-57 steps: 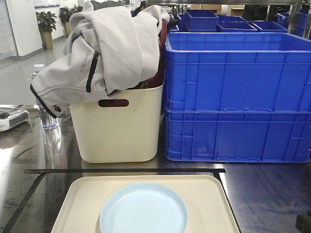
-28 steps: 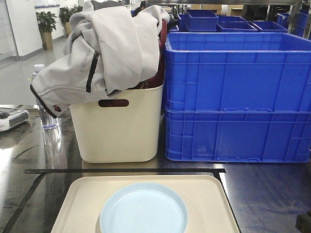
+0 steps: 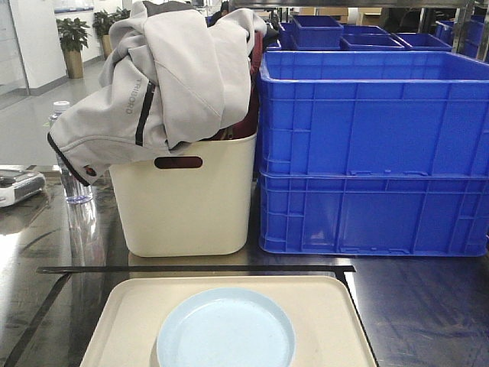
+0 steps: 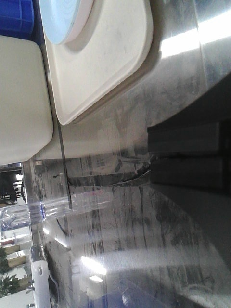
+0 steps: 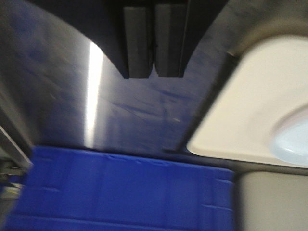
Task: Grab plate from conveyor and place on tray
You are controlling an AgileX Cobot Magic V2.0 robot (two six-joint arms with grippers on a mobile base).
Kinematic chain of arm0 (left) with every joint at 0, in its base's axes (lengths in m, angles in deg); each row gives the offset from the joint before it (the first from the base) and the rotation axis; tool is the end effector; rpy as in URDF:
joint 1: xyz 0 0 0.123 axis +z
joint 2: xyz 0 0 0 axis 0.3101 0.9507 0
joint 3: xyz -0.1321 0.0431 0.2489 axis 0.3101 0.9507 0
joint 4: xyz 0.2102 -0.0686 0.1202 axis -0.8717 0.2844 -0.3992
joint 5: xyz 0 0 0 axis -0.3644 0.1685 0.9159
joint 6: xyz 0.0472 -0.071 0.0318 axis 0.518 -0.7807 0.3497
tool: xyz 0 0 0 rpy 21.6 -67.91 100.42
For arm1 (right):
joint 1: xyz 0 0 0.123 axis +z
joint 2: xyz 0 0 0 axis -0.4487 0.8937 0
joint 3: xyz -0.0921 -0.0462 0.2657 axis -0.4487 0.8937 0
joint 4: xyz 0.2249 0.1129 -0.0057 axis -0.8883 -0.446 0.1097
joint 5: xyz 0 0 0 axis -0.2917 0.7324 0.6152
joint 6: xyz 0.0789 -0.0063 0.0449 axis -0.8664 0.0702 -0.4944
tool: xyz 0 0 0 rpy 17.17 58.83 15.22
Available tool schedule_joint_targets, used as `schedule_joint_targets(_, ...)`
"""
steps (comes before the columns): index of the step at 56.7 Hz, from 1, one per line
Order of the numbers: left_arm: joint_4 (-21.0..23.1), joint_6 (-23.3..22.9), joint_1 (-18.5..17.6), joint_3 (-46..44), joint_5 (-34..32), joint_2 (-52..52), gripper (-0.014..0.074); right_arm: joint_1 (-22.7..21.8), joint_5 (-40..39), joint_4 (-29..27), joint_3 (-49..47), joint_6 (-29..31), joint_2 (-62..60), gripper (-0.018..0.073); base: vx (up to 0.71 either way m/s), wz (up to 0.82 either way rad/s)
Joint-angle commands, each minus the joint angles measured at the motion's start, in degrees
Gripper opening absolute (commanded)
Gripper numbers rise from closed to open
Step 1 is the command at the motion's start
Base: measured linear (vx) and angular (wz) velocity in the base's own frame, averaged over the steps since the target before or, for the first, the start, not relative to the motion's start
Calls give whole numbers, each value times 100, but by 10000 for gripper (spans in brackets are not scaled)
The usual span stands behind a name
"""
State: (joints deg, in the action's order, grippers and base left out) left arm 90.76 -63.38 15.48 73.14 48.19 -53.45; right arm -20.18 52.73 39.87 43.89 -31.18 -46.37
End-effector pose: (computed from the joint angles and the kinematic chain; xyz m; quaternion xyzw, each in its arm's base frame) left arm 0.0558 -0.0038 0.1844 0.0385 0.7579 -0.0050 0.6512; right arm 0.0774 0.0085 0.2215 -0.0780 0.7604 0.0051 0.6448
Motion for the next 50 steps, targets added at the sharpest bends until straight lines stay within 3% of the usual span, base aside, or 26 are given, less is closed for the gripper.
schedule_joint_targets(1,20,-52,11,138,-443,-107,0,-336,-500,175,320,-104,-685,-9,0,0)
schedule_joint_targets(9,20,-52,11,138,-443,-107,0,-395,-531,175,850,-104,-1648,-9,0,0)
schedule_joint_targets(50,20,-52,11,138,-440,-105,0,-392,-479,162,840,-163,-1600,-9,0,0)
